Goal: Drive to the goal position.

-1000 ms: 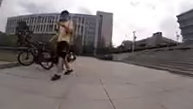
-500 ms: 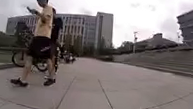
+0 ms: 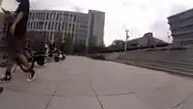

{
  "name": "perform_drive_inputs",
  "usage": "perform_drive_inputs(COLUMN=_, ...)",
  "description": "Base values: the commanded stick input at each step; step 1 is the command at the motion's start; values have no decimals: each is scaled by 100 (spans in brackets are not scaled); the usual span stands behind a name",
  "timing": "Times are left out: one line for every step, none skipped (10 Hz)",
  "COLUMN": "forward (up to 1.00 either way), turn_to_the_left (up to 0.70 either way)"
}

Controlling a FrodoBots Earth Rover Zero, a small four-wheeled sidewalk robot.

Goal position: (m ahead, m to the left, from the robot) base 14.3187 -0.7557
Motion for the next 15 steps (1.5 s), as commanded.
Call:
perform_drive_inputs(forward=70, turn_to_the_left=2)
perform_drive_inputs(forward=70, turn_to_the_left=2)
perform_drive_inputs(forward=70, turn_to_the_left=2)
perform_drive_inputs(forward=70, turn_to_the_left=2)
perform_drive_inputs(forward=70, turn_to_the_left=2)
perform_drive_inputs(forward=70, turn_to_the_left=2)
perform_drive_inputs(forward=70, turn_to_the_left=2)
perform_drive_inputs(forward=70, turn_to_the_left=2)
perform_drive_inputs(forward=70, turn_to_the_left=2)
perform_drive_inputs(forward=70, turn_to_the_left=2)
perform_drive_inputs(forward=70, turn_to_the_left=2)
perform_drive_inputs(forward=70, turn_to_the_left=2)
perform_drive_inputs(forward=70, turn_to_the_left=2)
perform_drive_inputs(forward=70, turn_to_the_left=2)
perform_drive_inputs(forward=70, turn_to_the_left=2)
